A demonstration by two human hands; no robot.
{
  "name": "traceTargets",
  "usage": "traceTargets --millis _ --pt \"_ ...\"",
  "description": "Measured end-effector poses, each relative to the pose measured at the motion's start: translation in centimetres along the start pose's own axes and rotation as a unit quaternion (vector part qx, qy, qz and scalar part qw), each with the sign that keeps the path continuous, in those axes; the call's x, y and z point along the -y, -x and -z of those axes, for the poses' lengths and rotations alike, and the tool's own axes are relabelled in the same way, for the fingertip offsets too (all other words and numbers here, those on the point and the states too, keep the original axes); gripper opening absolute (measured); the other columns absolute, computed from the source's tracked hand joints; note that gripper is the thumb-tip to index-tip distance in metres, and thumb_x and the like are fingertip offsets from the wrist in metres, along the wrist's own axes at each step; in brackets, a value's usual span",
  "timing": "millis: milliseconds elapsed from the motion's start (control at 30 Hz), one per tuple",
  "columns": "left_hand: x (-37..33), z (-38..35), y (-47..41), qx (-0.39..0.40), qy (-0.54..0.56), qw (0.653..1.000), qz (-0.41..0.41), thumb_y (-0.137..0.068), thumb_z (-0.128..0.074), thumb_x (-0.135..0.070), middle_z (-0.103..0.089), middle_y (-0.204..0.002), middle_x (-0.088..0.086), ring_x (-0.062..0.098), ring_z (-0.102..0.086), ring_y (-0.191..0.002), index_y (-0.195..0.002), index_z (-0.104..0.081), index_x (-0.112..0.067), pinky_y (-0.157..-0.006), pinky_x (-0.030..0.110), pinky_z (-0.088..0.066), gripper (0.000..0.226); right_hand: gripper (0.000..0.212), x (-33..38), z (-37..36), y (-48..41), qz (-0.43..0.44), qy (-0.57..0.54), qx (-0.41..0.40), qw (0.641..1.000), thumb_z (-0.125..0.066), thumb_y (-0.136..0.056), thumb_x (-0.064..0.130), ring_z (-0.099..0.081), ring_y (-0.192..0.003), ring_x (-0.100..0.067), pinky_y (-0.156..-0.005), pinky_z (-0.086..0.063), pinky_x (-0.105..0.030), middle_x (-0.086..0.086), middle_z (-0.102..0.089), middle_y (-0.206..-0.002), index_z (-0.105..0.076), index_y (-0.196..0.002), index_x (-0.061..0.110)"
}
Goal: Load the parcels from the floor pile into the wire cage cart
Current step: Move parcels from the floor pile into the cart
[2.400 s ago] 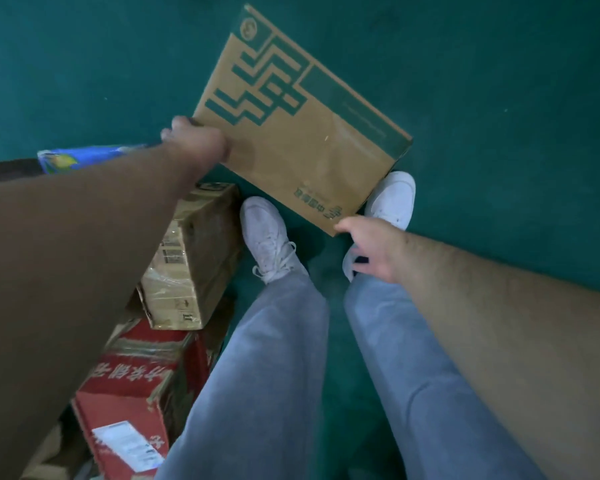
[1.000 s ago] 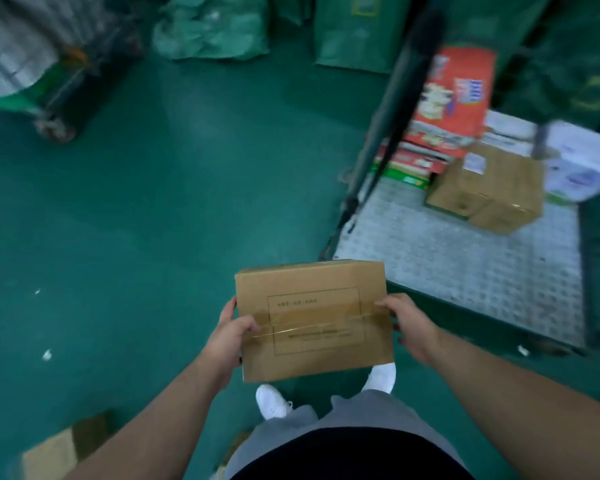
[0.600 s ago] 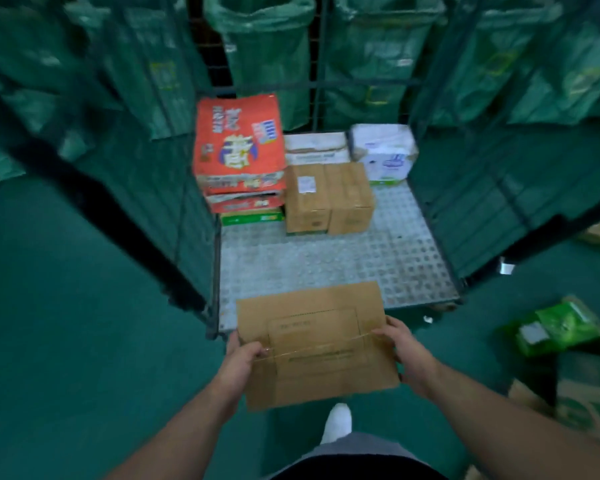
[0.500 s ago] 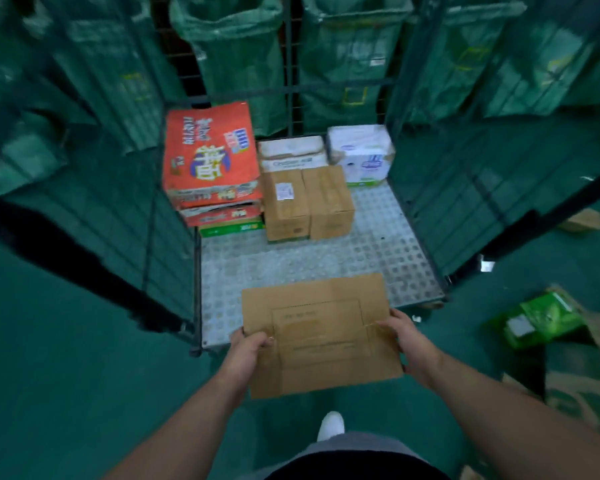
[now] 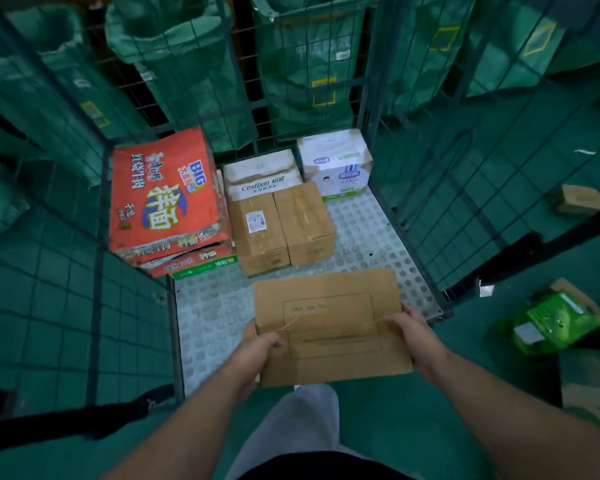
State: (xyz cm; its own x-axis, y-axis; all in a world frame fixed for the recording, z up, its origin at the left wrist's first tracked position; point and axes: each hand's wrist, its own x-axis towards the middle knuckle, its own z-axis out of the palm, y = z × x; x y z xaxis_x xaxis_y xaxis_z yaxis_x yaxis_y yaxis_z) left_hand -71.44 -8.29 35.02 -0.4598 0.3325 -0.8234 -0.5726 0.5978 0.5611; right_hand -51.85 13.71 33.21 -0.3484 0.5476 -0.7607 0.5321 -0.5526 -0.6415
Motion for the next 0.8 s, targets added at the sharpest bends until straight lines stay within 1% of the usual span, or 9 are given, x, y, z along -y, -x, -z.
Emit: traceTargets --millis 100,233,333,467,600,633,667,733,800 --pt "-3.7 -0.7 -4.6 0.035 -0.058 0.998 0.017 -0.093 -0.055 -0.020 -0.058 -0.125 -0.004 0.024 -0.053 -0.116 -0.132 -0.047 -0.040 -0.089 0.048 -0.042 0.045 0.058 2.4 0.7 -3.8 0.001 0.003 -0.033 0.999 -0.066 -0.088 0.035 -0.069 -0.106 -0.027 -0.089 -0.059 -0.052 0.001 -0.070 -0.121 -0.048 -0.144 0.035" --pt "-9.5 -2.6 -9.7 0.083 -0.096 0.991 0.050 -0.085 -0.056 -0.025 -0.058 -0.129 0.001 0.025 -0.056 -0.116 -0.129 -0.047 -0.044 -0.095 0.052 -0.050 0.049 0.058 6.9 1.8 -6.6 -0.006 -0.010 -0.085 0.996 -0.065 -0.096 0.031 -0.063 -0.107 -0.022 -0.081 -0.055 -0.042 0.003 -0.062 -0.127 -0.039 -0.148 0.034" --pt "-14.3 -4.8 -13.3 0.105 -0.112 0.986 0.059 -0.088 -0.055 -0.022 -0.055 -0.129 0.001 0.025 -0.054 -0.116 -0.132 -0.044 -0.043 -0.086 0.047 -0.051 0.050 0.064 10.6 3.0 -9.4 -0.004 -0.007 -0.116 0.993 -0.066 -0.094 0.031 -0.065 -0.107 -0.024 -0.086 -0.057 -0.045 0.002 -0.062 -0.130 -0.038 -0.151 0.034" --pt "-19.2 -8.4 -18.1 0.111 -0.097 0.987 0.066 -0.087 -0.056 -0.019 -0.059 -0.121 0.003 0.023 -0.058 -0.107 -0.137 -0.045 -0.033 -0.079 0.040 -0.052 0.054 0.070 14.7 4.3 -13.1 -0.003 -0.028 -0.143 0.989 -0.065 -0.097 0.026 -0.064 -0.104 -0.021 -0.075 -0.054 -0.039 0.003 -0.060 -0.128 -0.029 -0.156 0.035" --pt "-22.7 -12.6 -23.5 0.091 -0.078 0.991 0.054 -0.091 -0.054 -0.007 -0.059 -0.100 0.007 0.021 -0.056 -0.089 -0.116 -0.055 -0.016 -0.083 0.038 -0.048 0.026 0.062 18.3 6.2 -19.2 -0.003 -0.022 -0.152 0.988 -0.064 -0.096 0.026 -0.064 -0.103 -0.021 -0.081 -0.054 -0.040 0.004 -0.062 -0.125 -0.036 -0.149 0.042" --pt "-23.7 -13.7 -24.9 0.084 -0.074 0.992 0.052 -0.089 -0.056 -0.010 -0.060 -0.104 0.009 0.022 -0.057 -0.092 -0.117 -0.056 -0.014 -0.087 0.039 -0.050 0.028 0.059 18.8 7.0 -21.6 -0.001 -0.022 -0.155 0.988 -0.064 -0.096 0.025 -0.064 -0.102 -0.019 -0.082 -0.054 -0.040 0.004 -0.062 -0.124 -0.038 -0.146 0.044" --pt "-24.3 -14.7 -26.6 0.078 -0.078 0.992 0.058 -0.084 -0.061 -0.017 -0.061 -0.116 0.012 0.024 -0.058 -0.100 -0.125 -0.055 -0.013 -0.090 0.042 -0.053 0.042 0.058 19.7 7.5 -23.6 -0.001 -0.019 -0.156 0.988 -0.064 -0.096 0.025 -0.063 -0.102 -0.018 -0.082 -0.054 -0.039 0.005 -0.062 -0.124 -0.039 -0.144 0.045" --pt "-25.3 -16.8 -30.0 0.066 -0.074 0.992 0.078 -0.074 -0.063 -0.026 -0.056 -0.136 0.014 0.027 -0.059 -0.110 -0.146 -0.043 -0.019 -0.080 0.042 -0.057 0.075 0.061 21.1 8.7 -28.2 -0.003 -0.006 -0.149 0.989 -0.063 -0.095 0.027 -0.062 -0.104 -0.018 -0.080 -0.053 -0.038 0.005 -0.061 -0.130 -0.039 -0.149 0.042" --pt "-26.0 -18.8 -33.1 0.043 -0.049 0.995 0.075 -0.079 -0.062 -0.025 -0.054 -0.139 0.013 0.028 -0.059 -0.112 -0.151 -0.037 -0.023 -0.070 0.033 -0.052 0.076 0.061 22.5 9.4 -32.8 -0.005 0.001 -0.137 0.991 -0.064 -0.093 0.028 -0.062 -0.103 -0.014 -0.076 -0.051 -0.033 0.007 -0.062 -0.132 -0.042 -0.149 0.041"
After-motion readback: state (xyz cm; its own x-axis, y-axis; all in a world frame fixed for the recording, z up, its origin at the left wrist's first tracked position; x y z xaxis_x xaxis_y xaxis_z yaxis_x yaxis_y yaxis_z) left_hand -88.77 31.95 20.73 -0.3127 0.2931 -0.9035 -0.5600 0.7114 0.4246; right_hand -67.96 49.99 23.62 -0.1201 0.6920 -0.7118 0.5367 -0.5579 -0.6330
